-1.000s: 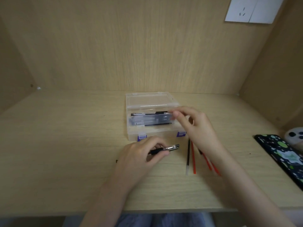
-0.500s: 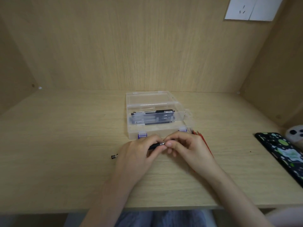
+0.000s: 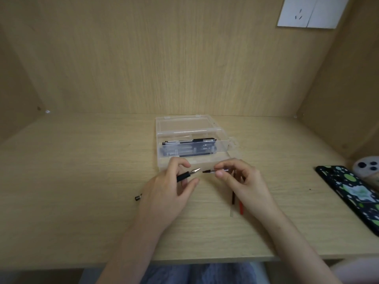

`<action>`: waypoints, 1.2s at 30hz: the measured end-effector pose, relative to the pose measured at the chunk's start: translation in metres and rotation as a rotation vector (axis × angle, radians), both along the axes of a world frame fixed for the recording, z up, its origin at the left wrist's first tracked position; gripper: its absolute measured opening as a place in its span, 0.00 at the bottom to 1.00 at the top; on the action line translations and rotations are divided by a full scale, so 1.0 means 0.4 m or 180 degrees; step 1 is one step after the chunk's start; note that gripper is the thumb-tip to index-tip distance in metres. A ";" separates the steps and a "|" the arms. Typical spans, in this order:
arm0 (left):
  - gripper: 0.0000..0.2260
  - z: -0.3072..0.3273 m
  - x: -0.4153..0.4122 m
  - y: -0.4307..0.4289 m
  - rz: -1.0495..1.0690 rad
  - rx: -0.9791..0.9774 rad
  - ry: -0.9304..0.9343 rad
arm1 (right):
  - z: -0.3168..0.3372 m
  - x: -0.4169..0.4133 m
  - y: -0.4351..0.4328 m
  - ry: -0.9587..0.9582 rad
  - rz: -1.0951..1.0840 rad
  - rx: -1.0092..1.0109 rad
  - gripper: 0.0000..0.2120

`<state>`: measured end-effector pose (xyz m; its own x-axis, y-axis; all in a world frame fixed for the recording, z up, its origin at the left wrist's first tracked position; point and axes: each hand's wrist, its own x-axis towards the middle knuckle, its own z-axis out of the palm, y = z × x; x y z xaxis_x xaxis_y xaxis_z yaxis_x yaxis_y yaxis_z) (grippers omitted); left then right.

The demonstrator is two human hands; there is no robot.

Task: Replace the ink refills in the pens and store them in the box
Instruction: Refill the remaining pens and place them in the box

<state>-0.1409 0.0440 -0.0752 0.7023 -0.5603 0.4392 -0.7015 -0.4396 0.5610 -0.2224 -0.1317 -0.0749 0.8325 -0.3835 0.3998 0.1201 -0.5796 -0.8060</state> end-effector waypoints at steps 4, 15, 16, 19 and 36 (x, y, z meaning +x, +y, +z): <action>0.11 0.002 -0.003 -0.003 -0.0062 0.0061 0.0056 | -0.029 0.003 -0.003 0.0386 0.0131 -0.1187 0.06; 0.07 -0.009 0.003 -0.002 -0.0542 -0.0033 -0.0358 | 0.006 -0.002 0.027 0.0280 0.0370 -0.0205 0.06; 0.07 -0.009 0.004 -0.003 -0.0601 -0.0060 -0.0410 | 0.005 -0.002 0.027 0.0263 0.0357 -0.0216 0.07; 0.06 -0.010 0.007 -0.003 -0.0710 -0.0129 -0.0438 | 0.007 -0.003 0.028 0.0178 0.0333 -0.0291 0.08; 0.08 -0.015 0.010 -0.005 -0.0640 -0.0252 -0.0432 | 0.003 -0.007 0.022 0.0208 0.0383 -0.0090 0.07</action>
<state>-0.1367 0.0419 -0.0812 0.5117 -0.6428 0.5700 -0.8417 -0.2419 0.4828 -0.2250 -0.1229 -0.0736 0.8964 -0.2687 0.3526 0.1380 -0.5868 -0.7979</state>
